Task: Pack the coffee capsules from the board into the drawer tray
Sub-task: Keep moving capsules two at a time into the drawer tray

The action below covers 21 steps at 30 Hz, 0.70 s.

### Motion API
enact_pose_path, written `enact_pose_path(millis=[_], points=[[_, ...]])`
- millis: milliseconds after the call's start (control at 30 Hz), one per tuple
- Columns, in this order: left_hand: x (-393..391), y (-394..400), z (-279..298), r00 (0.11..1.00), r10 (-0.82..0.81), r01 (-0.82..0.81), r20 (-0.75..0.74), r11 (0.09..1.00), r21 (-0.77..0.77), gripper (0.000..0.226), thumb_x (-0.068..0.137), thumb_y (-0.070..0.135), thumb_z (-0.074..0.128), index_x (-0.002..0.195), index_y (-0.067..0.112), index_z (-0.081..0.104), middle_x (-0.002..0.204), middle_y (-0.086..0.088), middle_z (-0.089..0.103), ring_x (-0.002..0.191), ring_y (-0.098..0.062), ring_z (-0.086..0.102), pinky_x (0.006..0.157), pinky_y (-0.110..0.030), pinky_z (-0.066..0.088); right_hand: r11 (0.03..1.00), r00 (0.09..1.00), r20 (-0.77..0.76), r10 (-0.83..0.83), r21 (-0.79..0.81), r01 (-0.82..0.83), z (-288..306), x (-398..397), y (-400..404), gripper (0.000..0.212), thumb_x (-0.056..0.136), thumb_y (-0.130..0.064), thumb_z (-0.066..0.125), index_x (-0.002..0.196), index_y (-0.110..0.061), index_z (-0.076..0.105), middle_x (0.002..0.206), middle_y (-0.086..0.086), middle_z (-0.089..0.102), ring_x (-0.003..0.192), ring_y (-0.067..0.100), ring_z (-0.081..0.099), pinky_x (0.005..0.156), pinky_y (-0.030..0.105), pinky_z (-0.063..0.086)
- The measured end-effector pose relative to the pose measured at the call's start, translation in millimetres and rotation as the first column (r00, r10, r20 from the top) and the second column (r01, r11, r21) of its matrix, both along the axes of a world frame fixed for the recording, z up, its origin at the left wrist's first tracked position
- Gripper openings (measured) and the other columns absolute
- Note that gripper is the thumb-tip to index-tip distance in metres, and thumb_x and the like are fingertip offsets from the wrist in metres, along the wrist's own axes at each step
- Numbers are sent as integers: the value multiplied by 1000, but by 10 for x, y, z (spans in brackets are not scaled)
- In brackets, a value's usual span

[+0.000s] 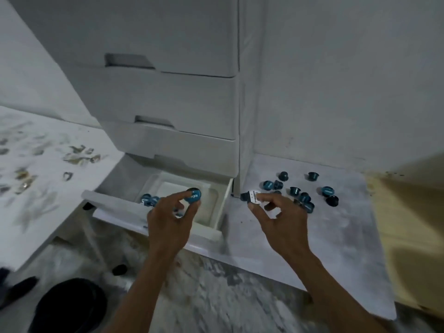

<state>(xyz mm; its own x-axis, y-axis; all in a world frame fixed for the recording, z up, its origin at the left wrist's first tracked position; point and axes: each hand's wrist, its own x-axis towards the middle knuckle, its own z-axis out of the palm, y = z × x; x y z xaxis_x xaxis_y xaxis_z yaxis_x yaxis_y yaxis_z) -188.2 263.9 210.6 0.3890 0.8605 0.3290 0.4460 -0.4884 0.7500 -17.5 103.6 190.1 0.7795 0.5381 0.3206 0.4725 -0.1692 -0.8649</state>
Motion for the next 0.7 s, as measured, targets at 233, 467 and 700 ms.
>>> enact_pose_path(millis=[233,467,700], points=[[-891,1000,5,986,-56,56,-160,998,1,22,76,34,80,96,34,72,82,7,63,78,-16,61,81,-42,52,994,1000,-3,1,-109,-1,21,-709,624,19,78,-34,80,95,-28,73,86,-11,69,77,5,62,62,21,49],[-820,1546,-47,932,-262,254,-250,965,-67,22,76,33,80,97,27,75,79,4,70,65,-8,60,65,-29,53,982,1000,-17,1,-187,-4,-55,-973,1092,14,77,-27,81,88,-28,72,71,-30,63,56,5,59,56,27,52],[-389,1930,-345,845,-411,386,-341,911,-143,19,78,26,80,95,20,74,67,12,56,53,-1,51,58,-13,37,955,1000,-27,2,-296,-10,-415,-715,1631,15,76,-30,82,86,-25,72,68,-17,65,57,4,59,53,21,47]])
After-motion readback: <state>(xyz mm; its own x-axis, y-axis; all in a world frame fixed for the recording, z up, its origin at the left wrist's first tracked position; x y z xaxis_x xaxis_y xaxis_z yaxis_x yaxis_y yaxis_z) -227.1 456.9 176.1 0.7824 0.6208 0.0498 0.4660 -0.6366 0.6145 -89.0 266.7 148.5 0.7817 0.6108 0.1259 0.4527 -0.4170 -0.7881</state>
